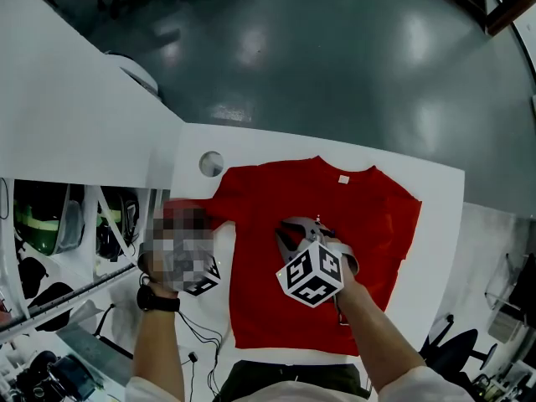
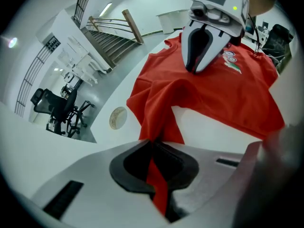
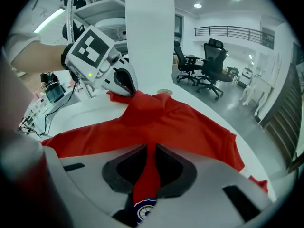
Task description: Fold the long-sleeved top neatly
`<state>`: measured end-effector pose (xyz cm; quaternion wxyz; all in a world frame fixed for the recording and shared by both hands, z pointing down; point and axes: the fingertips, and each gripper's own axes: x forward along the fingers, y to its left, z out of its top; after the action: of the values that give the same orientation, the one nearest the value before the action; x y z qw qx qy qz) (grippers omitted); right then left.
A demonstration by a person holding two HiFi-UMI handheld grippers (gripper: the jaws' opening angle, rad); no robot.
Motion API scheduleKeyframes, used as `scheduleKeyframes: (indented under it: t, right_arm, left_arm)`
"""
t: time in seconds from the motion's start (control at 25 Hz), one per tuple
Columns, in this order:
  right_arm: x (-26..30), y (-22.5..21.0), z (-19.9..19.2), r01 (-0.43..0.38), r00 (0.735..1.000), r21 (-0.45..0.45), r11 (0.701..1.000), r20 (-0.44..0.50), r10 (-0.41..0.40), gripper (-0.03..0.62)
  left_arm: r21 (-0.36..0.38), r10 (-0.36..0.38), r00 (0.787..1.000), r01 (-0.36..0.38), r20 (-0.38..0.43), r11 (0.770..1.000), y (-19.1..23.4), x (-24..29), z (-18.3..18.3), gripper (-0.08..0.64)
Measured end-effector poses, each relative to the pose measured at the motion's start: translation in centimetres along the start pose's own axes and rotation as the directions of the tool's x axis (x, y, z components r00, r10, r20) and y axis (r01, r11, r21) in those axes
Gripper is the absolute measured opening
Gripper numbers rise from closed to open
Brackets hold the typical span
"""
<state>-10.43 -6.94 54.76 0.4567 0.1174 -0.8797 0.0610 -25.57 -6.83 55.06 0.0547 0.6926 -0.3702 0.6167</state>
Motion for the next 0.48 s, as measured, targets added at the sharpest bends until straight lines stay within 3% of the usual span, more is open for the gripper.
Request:
scheduleKeyframes:
  t: [0.28, 0.48]
  right_arm:
    - [0.0, -0.1, -0.1, -0.023, 1.0, 0.007, 1.0, -0.014, 0.023, 0.067]
    - [0.0, -0.1, -0.1, -0.017, 1.0, 0.013, 1.0, -0.01, 0.017, 0.067]
  left_arm:
    - [-0.101, 0.146, 0.983, -0.158, -0.115, 0.982, 3.9, -0.7, -4.9, 0.023]
    - [-0.102, 0.142, 0.976, -0.16, -0.164, 0.982, 3.8, -0.1, -6.6, 0.023]
